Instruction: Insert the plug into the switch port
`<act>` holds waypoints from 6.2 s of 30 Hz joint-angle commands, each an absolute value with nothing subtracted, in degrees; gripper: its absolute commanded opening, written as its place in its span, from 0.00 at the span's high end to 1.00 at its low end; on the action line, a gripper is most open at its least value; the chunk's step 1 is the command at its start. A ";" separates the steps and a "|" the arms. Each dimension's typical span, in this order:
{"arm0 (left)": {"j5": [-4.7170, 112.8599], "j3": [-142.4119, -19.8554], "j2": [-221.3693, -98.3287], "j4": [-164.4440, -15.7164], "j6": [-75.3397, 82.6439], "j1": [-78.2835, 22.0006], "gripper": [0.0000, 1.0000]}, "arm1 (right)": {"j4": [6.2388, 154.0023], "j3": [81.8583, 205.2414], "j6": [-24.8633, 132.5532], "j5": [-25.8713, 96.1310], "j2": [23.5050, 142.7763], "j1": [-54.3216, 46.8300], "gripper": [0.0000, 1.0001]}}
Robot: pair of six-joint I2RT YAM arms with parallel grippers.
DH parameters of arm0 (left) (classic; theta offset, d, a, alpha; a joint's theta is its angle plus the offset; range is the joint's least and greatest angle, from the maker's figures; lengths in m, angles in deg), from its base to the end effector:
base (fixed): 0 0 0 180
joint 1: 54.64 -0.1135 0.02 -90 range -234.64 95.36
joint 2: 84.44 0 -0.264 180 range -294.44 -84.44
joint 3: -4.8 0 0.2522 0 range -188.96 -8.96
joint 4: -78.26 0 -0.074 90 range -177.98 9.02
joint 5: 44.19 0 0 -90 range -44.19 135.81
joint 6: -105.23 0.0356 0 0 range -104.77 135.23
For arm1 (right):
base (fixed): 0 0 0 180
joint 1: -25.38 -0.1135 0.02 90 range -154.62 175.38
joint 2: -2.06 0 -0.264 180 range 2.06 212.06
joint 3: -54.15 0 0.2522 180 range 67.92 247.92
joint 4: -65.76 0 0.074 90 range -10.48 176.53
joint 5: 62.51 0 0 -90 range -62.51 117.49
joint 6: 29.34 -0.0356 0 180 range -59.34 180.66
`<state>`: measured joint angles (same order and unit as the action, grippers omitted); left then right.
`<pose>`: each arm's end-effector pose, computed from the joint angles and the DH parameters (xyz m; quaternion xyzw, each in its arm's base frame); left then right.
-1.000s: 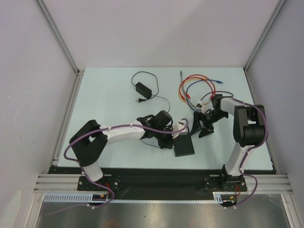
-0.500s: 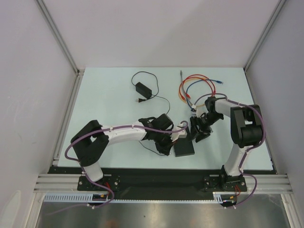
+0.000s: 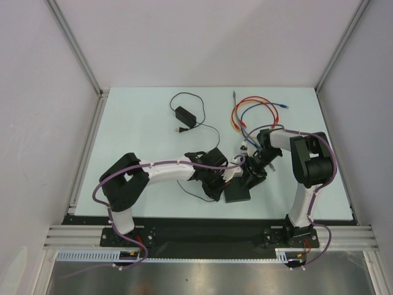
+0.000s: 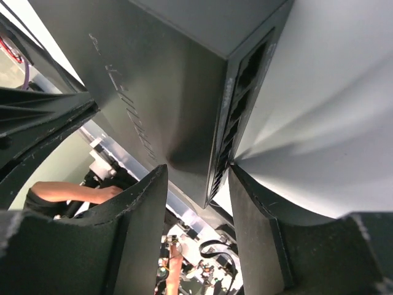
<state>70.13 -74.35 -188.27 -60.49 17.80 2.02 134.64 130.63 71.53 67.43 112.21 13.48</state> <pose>0.1832 -0.3052 0.1674 0.5106 0.8095 -0.2762 0.0879 0.2877 0.0840 0.1226 0.1478 -0.9232 -0.3385 0.1058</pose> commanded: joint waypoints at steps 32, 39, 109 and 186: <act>69.80 -77.26 -189.91 -63.11 16.55 -0.68 1.00 | 131.20 130.76 70.24 69.59 114.73 12.11 0.53; 70.95 -75.06 -189.03 -63.63 17.08 -0.68 1.00 | 131.38 130.58 70.24 69.76 114.82 12.37 0.53; 71.83 -77.78 -189.91 -72.24 19.89 -0.50 1.00 | 132.70 130.49 71.73 74.95 116.93 11.67 0.55; 72.27 -63.63 -179.19 -75.05 38.87 -3.22 0.50 | 134.19 131.64 72.88 77.59 116.93 12.72 0.53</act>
<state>71.48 -64.30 -180.30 -72.21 36.18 -2.92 134.70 131.53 73.15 76.39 116.73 13.06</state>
